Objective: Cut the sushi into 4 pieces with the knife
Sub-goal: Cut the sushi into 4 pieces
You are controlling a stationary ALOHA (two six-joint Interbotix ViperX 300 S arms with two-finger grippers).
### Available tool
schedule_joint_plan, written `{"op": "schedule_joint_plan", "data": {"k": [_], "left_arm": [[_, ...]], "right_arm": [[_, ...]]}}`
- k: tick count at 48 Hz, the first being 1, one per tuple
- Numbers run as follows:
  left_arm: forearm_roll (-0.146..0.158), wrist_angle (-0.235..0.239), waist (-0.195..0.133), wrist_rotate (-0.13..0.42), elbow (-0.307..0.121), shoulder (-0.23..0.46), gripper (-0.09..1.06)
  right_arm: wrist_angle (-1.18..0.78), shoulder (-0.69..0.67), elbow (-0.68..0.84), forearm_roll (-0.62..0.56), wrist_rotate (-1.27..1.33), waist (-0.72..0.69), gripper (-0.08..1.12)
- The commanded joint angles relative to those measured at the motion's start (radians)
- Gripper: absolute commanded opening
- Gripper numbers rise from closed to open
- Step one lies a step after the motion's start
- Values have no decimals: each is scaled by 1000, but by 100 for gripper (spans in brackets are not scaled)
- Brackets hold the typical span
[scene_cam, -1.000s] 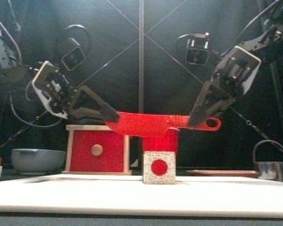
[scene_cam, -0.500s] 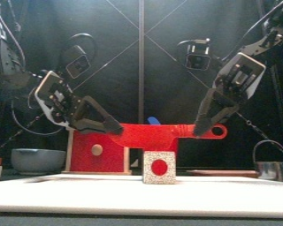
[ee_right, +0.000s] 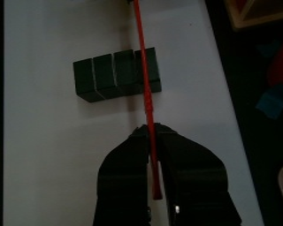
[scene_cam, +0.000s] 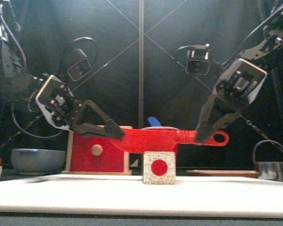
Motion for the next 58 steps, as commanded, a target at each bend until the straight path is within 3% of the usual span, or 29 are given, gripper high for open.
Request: {"op": "schedule_joint_plan", "data": {"k": [1, 23, 38, 47, 58], "left_arm": [[-5, 20, -2, 0, -37, 6, 27], [-25, 94, -18, -2, -64, 58, 27], [-75, 132, -26, 0, -67, 89, 27], [-101, 135, -17, 11, -69, 101, 27], [-94, 144, 15, 12, -69, 91, 27]], "right_arm": [[-3, -5, -21, 3, 2, 0, 5], [-3, 31, -35, 5, 3, 20, 5], [-3, 133, -41, 5, 2, 21, 5], [-3, 146, -37, 3, 2, 15, 5], [-2, 109, -35, -29, -2, -49, 5]]}}
